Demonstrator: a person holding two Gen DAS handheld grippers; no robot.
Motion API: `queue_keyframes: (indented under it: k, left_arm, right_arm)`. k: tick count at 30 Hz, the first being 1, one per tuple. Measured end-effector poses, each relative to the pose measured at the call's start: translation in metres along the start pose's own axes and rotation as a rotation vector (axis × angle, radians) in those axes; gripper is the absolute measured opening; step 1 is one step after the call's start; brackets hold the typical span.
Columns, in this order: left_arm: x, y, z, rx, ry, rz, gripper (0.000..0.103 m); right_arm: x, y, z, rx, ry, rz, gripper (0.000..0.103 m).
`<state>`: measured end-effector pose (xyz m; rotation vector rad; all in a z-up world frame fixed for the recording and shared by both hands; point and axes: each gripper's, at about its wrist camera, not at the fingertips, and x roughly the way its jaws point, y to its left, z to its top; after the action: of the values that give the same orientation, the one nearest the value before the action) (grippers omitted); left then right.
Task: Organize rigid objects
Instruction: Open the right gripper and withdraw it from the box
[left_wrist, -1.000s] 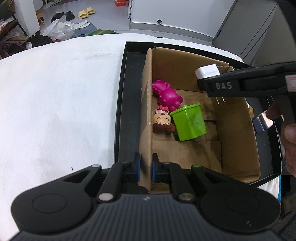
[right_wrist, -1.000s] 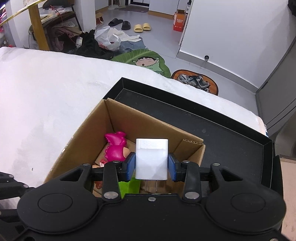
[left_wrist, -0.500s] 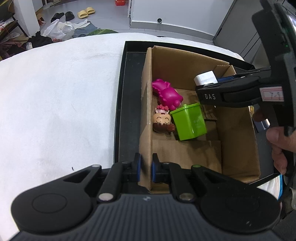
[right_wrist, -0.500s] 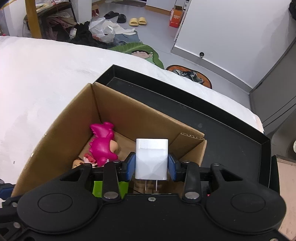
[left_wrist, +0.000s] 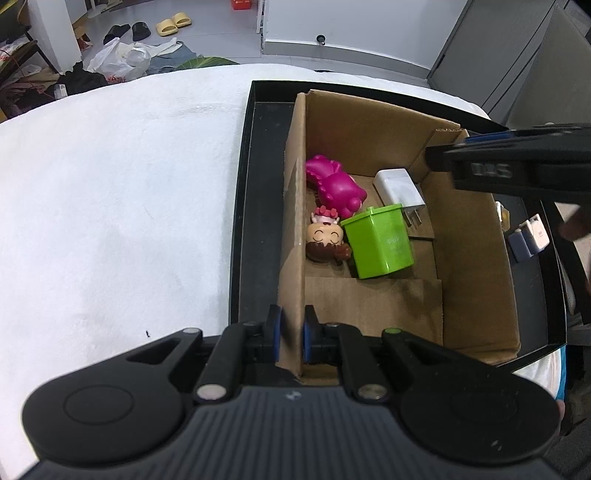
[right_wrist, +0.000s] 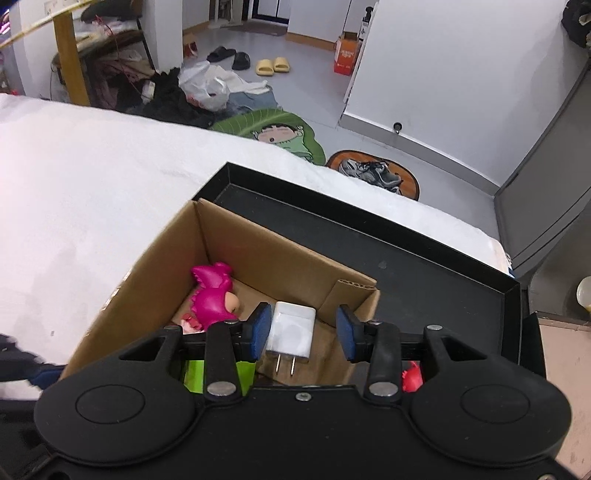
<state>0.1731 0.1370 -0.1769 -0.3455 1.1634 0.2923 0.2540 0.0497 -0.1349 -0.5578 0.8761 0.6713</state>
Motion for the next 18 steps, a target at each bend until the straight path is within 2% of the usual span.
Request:
queue_keyframes:
  k: [18]
  left_arm:
    - [0.0,-0.001,-0.001,0.004,-0.003,0.009,0.01]
  right_arm:
    - [-0.036,-0.04,-0.025,0.044,0.0,-0.053,0.042]
